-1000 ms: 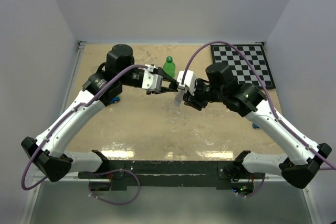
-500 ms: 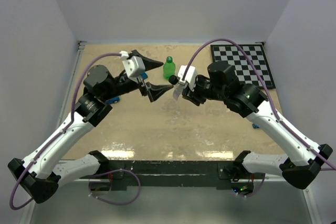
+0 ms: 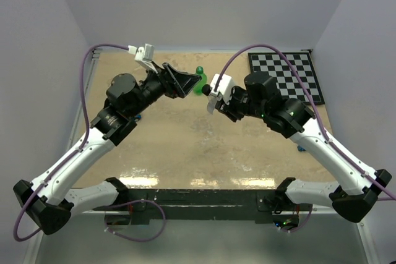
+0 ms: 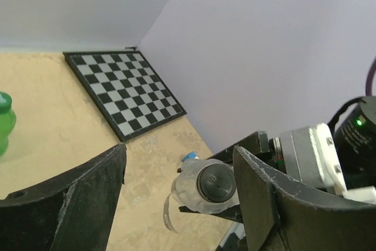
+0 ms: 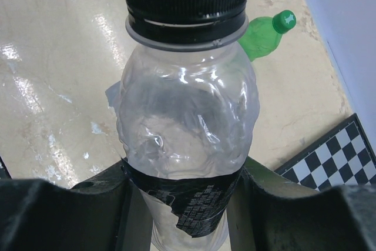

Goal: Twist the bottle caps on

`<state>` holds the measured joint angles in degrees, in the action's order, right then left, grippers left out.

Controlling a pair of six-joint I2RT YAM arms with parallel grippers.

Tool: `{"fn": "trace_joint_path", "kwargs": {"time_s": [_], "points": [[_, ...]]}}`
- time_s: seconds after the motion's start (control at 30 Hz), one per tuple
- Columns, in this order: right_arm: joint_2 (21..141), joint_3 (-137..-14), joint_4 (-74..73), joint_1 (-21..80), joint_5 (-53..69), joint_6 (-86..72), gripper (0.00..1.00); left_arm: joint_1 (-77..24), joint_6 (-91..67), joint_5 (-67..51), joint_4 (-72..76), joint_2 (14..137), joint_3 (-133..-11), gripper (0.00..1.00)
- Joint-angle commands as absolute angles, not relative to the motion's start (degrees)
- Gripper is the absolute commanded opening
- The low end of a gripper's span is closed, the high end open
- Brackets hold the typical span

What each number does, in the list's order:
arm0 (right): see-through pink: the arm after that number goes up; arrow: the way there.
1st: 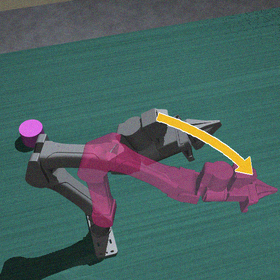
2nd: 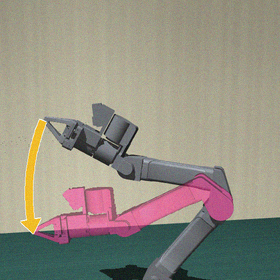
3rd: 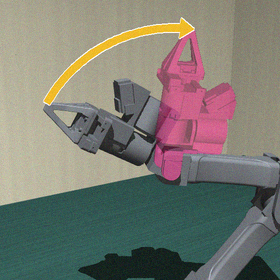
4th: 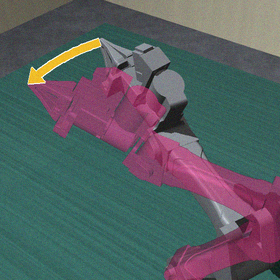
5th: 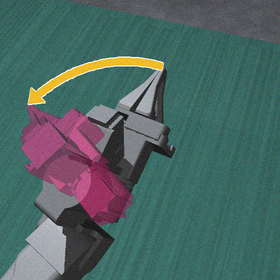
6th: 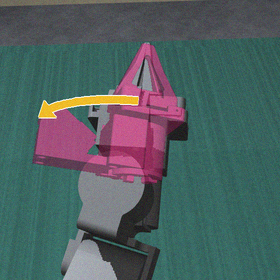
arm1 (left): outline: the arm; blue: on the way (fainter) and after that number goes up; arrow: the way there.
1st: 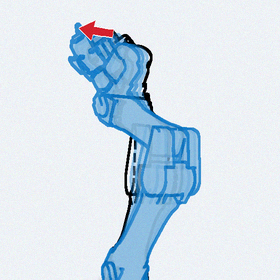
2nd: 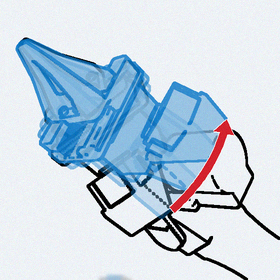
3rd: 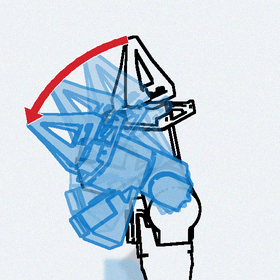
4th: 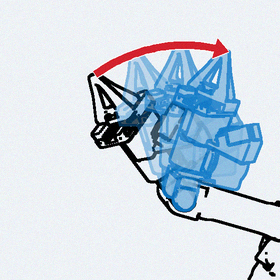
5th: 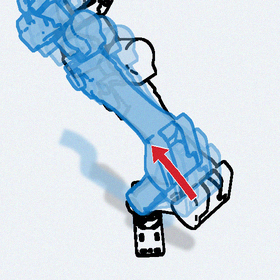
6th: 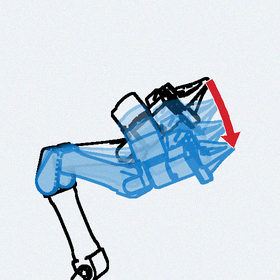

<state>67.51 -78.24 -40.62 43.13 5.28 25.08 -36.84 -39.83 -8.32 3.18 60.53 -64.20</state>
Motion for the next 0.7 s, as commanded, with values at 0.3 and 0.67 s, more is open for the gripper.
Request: {"fn": "trace_joint_path", "kwargs": {"time_s": [0.3, 0.67], "points": [[67.8, -79.4, -38.8, 43.2, 2.3, 23.9, 0.00, -45.3, -47.1, 3.4, -4.3, 65.3, -71.4, 0.69], [68.0, -79.5, -38.4, 43.2, 1.3, 23.8, 0.00, -47.0, -48.9, 5.0, -5.0, 66.9, -70.8, 0.59]]}}
